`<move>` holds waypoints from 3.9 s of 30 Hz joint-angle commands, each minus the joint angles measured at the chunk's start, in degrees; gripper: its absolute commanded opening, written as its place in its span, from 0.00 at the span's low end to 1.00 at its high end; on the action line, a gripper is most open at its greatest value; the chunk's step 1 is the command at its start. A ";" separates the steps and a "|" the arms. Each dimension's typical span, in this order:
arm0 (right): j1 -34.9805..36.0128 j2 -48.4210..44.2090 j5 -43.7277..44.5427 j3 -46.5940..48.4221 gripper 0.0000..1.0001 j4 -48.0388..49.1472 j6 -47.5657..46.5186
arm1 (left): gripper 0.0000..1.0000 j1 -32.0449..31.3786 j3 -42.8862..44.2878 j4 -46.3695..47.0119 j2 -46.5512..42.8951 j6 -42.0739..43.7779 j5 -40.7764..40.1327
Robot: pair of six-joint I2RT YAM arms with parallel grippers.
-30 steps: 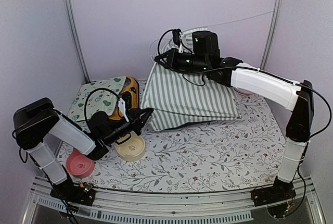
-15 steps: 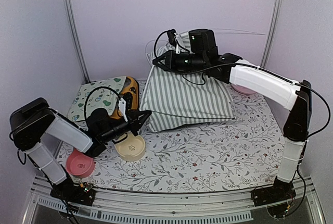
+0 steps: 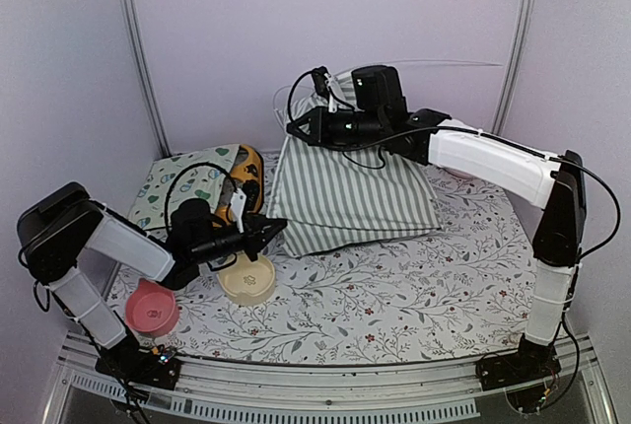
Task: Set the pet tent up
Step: Adjust the tent at the center of the board.
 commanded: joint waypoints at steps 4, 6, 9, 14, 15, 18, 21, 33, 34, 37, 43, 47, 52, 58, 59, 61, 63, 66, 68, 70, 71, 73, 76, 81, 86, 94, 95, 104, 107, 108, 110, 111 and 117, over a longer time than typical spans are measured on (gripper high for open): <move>3.43 1.98 -5.35 -8.05 0.00 -5.86 -2.28 | 0.10 3.01 6.08 5.28 -4.00 0.63 2.95; 3.44 1.85 -5.70 -8.97 0.00 -4.27 -1.01 | 0.16 3.32 6.21 5.24 -3.40 -0.15 3.15; 3.41 1.63 -5.13 -10.83 0.00 -1.82 1.76 | 0.20 3.82 5.89 6.17 -2.72 -1.84 3.55; 2.10 0.72 -3.33 -13.04 0.00 -0.26 4.95 | 0.35 4.35 5.75 6.58 -2.89 -2.77 5.77; 1.77 0.53 -2.97 -13.38 0.00 -0.26 5.17 | 0.38 4.43 5.72 6.25 -3.08 -2.75 5.74; 0.82 -0.12 -3.51 -14.19 0.00 0.66 5.77 | 0.41 4.78 5.19 4.79 -3.98 -3.30 2.71; -0.46 -1.88 -4.65 -15.76 0.00 2.53 6.62 | 0.43 5.67 4.12 2.97 -5.13 -4.52 -1.47; -6.00 -6.22 -13.21 -20.29 0.00 10.91 11.76 | 0.30 6.30 -2.81 8.88 -5.98 -3.40 2.86; -6.06 -6.26 -13.50 -20.12 0.00 10.95 11.90 | 0.30 6.29 -3.08 9.30 -6.01 -3.30 3.25; -6.13 -6.68 -13.20 -20.22 0.00 11.03 12.19 | 0.31 6.29 -3.29 9.19 -6.46 -3.10 4.26; -6.52 -6.55 -13.19 -19.83 0.00 11.02 12.39 | 0.39 6.14 -4.12 6.41 -6.84 -3.45 5.86; -6.58 -6.29 -13.47 -19.30 0.00 11.17 12.39 | 0.39 4.68 -3.03 1.43 -5.38 -1.97 5.63; -6.55 -6.17 -13.39 -19.18 0.00 11.03 12.17 | 0.36 3.04 -1.79 -2.68 -3.39 -0.52 3.35; -6.58 -6.14 -13.42 -18.77 0.00 10.76 11.61 | 0.36 0.83 0.27 -6.41 -1.16 1.92 0.48; -6.57 -6.14 -13.40 -18.62 0.00 10.62 11.53 | 0.35 0.50 0.83 -7.06 -0.72 2.25 0.22; -6.56 -6.17 -13.36 -18.42 0.00 10.37 11.36 | 0.33 0.17 1.74 -7.86 -0.11 2.72 -0.08; -6.55 -6.11 -13.44 -18.18 0.00 10.28 11.01 | 0.30 -0.04 2.65 -8.65 0.40 3.29 -0.49; -6.57 -5.95 -13.62 -17.63 0.00 9.55 10.48 | 0.16 -0.28 4.83 -11.65 0.82 4.65 -1.65; -6.48 -5.94 -13.53 -17.54 0.00 8.74 10.07 | 0.07 -0.25 6.69 -13.43 0.45 5.56 -1.79; -6.19 -5.48 -13.27 -17.26 0.00 6.62 9.01 | 0.02 -0.25 10.63 -16.99 -0.58 6.89 -0.94; -5.60 -5.10 -12.37 -17.05 0.00 5.08 8.38 | 0.01 -0.26 12.89 -19.26 -1.00 7.72 -0.13; -3.79 -4.16 -9.53 -16.69 0.00 2.03 5.40 | 0.00 -0.09 16.91 -22.75 -1.63 8.69 1.50; -1.64 -2.69 -7.20 -17.78 0.00 0.43 3.05 | 0.01 0.36 21.59 -25.34 -1.88 8.86 3.33; -0.23 -2.53 -4.25 -22.43 0.00 2.21 3.07 | 0.02 0.93 26.24 -27.10 -1.88 7.70 5.29; 0.90 -1.36 -2.24 -23.77 0.00 1.97 2.50 | 0.04 0.93 27.70 -27.38 -3.09 7.10 6.04; 3.52 2.52 -2.71 -24.12 0.00 1.87 1.31 | 0.07 1.09 31.72 -29.14 -4.85 8.27 6.80; 3.58 2.62 -2.74 -24.46 0.00 2.17 1.51 | 0.07 1.10 32.29 -29.21 -4.87 8.30 6.99; 3.66 2.25 -1.65 -27.04 0.00 3.36 1.95 | 0.04 1.67 37.10 -30.58 -5.71 9.16 7.14; 3.62 2.35 -1.25 -27.36 0.00 3.27 1.76 | 0.03 2.22 38.11 -30.49 -6.05 8.59 7.81; 3.66 2.34 -1.12 -27.55 0.00 3.31 1.75 | 0.03 2.43 38.54 -30.37 -6.13 8.37 8.11; 3.77 2.34 -0.71 -28.14 0.00 3.55 1.67 | 0.02 2.80 39.64 -30.81 -6.11 8.48 8.49; 3.78 2.34 -0.56 -28.53 0.00 3.62 1.60 | 0.01 3.09 40.32 -31.15 -6.11 8.58 8.73; 4.07 2.25 0.64 -30.34 0.00 4.05 1.66 | 0.00 3.39 46.23 -35.59 -6.14 11.53 10.22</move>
